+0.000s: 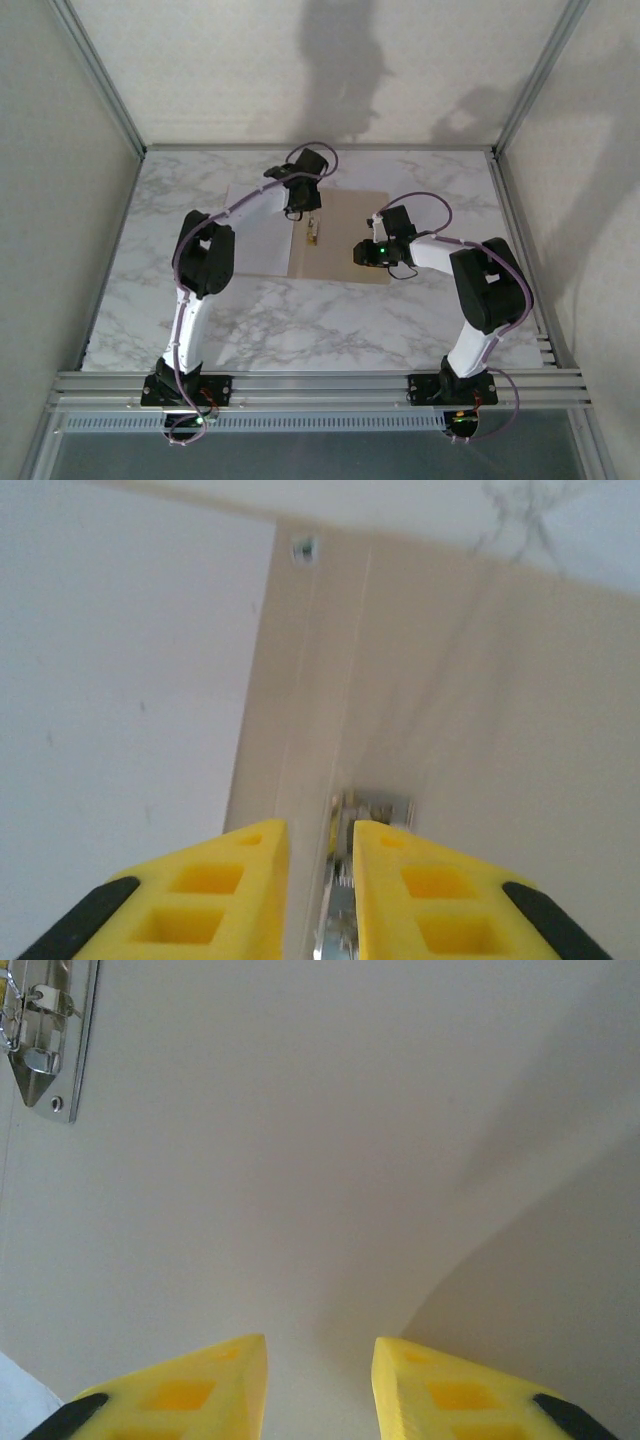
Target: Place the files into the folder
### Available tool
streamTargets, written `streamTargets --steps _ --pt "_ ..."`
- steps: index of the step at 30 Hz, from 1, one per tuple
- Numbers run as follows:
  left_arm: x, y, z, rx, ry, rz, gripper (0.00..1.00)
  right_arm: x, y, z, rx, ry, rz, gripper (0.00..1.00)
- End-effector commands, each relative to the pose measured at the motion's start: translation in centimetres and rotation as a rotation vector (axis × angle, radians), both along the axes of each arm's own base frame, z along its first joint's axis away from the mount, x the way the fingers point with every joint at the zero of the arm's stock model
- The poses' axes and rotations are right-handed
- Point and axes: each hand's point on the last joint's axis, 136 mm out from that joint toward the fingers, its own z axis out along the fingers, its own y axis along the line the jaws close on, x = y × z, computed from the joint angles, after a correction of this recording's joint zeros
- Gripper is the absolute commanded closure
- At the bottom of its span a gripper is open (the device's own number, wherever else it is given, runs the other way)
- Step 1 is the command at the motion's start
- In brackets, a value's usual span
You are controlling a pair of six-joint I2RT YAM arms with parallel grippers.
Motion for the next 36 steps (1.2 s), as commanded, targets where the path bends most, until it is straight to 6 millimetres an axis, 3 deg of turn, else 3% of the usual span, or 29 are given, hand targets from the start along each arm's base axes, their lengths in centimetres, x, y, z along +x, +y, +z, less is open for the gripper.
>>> streamTargets --steps 1,5,10,18,23,28,32,36 --pt "1.2 1.3 -1.9 0.018 0.028 0.008 0.76 -0.7 -0.9 0.0 -0.055 0.018 -0.002 0.65" --pt "2.1 1.3 -0.6 -0.012 -0.006 0.001 0.72 -0.6 -1.0 0.4 -0.056 0.011 -0.006 0.65" --pt "1.6 1.9 1.8 0.0 -0.034 0.002 0.71 -0.4 -0.8 1.0 -0.049 0.002 -0.006 0.65" --pt "-3.2 2.6 3.5 -0.01 -0.044 -0.009 0.69 -0.6 -1.0 0.8 -0.054 0.005 -0.004 0.65" --pt "-8.1 1.5 2.4 -0.044 0.0 -0.033 0.69 -0.6 -1.0 0.6 -0.058 0.012 -0.006 0.65" --pt "-12.1 0.3 -0.6 -0.061 0.068 -0.067 0.69 -0.2 -0.7 0.7 -0.048 0.01 -0.011 0.65" --pt "-12.5 0.6 -3.4 -0.026 0.11 -0.065 0.73 0.0 -0.5 0.9 -0.041 0.011 -0.012 0.65" --pt "-10.8 0.7 -4.8 0.037 0.126 -0.086 0.77 -0.1 -0.5 0.9 -0.039 0.014 -0.009 0.65"
